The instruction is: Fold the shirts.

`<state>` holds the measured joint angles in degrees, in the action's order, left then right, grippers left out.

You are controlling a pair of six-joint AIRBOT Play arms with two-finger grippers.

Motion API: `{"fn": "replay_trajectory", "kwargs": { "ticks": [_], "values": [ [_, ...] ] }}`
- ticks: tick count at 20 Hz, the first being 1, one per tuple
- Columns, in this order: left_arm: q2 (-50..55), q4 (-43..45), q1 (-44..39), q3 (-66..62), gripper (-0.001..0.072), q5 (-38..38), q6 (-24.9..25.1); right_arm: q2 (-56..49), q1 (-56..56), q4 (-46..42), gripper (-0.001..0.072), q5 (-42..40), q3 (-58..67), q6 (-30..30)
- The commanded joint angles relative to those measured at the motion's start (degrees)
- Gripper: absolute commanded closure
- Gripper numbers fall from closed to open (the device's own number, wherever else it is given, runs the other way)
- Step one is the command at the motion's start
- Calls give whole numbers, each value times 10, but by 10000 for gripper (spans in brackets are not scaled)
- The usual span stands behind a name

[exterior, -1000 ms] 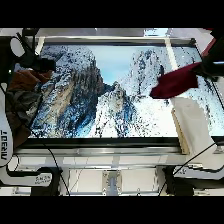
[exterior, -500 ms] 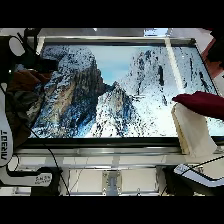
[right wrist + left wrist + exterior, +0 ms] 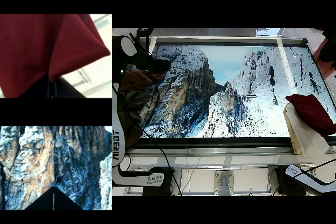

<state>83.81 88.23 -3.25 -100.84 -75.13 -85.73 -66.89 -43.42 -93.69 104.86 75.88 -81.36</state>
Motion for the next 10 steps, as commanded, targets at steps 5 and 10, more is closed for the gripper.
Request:
{"fn": "replay_trajectory", "kwargs": {
  "ticks": [5, 10],
  "values": [
    [0, 0, 0, 0, 694, -8, 0, 2, 31, -87, 297, 5, -65, -21],
    [5, -23, 0, 0, 693, 6, 0, 2, 31, 242, 302, -93, -12, -27]
  ]
}}
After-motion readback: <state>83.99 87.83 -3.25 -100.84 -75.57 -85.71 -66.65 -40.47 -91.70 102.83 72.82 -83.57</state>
